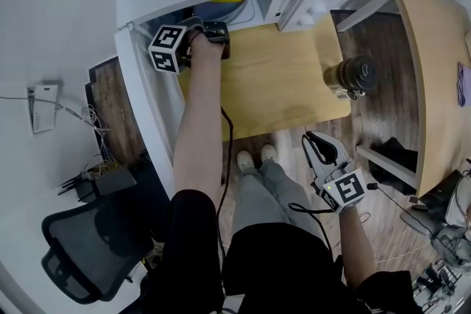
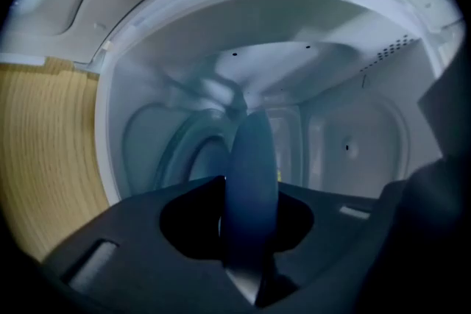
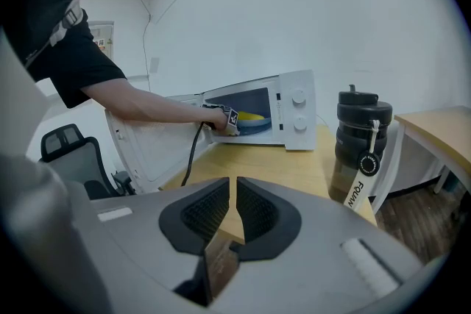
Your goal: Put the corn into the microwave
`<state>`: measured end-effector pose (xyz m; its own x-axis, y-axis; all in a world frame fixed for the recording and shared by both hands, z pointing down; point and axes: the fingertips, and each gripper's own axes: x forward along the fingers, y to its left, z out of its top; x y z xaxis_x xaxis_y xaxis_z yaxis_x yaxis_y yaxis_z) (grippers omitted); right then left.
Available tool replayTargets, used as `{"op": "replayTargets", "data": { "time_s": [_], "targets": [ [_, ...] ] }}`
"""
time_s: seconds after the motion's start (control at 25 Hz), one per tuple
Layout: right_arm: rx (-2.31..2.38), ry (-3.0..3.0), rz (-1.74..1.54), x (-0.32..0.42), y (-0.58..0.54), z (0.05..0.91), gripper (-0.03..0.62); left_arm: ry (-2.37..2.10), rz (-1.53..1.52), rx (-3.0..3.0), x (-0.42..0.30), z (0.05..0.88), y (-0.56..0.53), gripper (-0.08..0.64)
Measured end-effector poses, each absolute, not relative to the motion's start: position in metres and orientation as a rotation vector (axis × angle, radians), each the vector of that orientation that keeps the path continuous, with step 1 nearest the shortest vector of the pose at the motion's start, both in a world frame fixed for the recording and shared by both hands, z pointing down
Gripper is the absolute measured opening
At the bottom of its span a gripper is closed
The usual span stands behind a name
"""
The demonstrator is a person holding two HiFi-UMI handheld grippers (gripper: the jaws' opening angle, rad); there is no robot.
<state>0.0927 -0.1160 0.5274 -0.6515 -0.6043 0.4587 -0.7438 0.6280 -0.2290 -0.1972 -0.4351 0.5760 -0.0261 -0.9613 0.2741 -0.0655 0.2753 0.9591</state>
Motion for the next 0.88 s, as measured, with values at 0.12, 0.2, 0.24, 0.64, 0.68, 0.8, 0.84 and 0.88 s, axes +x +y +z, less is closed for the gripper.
{"op": "replayTargets", "data": {
  "time_s": [0.12, 0.2, 0.24, 0.64, 0.68, 0.8, 0.84, 0.88],
  "targets": [
    [1.086, -2.514, 0.572, 0.095, -0.116, 0.527, 0.038, -1.378, -0.997, 1.04, -0.196, 0.574, -0.434, 0.087],
    [1.086, -2.517, 0.569, 0.094, -0.115, 0.526, 0.038, -1.368, -1.017, 1.038, -0.196, 0.571, -0.432, 0.1],
    [1.084, -2.517, 0.568, 0.094, -0.115, 0.525, 0.037, -1.36, -1.033, 1.033, -0.197, 0.569, -0.431, 0.112],
    [1.049, -2.542, 0.551, 0.085, -0.101, 0.518, 0.035, -1.399, -0.971, 1.061, -0.198, 0.555, -0.407, 0.367],
    [1.049, -2.541, 0.55, 0.085, -0.098, 0.518, 0.035, -1.42, -0.935, 1.065, -0.197, 0.555, -0.403, 0.367],
    [1.042, -2.54, 0.551, 0.086, -0.089, 0.519, 0.035, -1.461, -0.824, 1.076, -0.197, 0.559, -0.397, 0.367],
    [1.04, -2.539, 0.553, 0.087, -0.086, 0.52, 0.035, -1.464, -0.788, 1.083, -0.196, 0.56, -0.398, 0.366],
    [1.038, -2.536, 0.557, 0.087, -0.083, 0.521, 0.034, -1.464, -0.758, 1.088, -0.194, 0.56, -0.399, 0.366]
  ]
}}
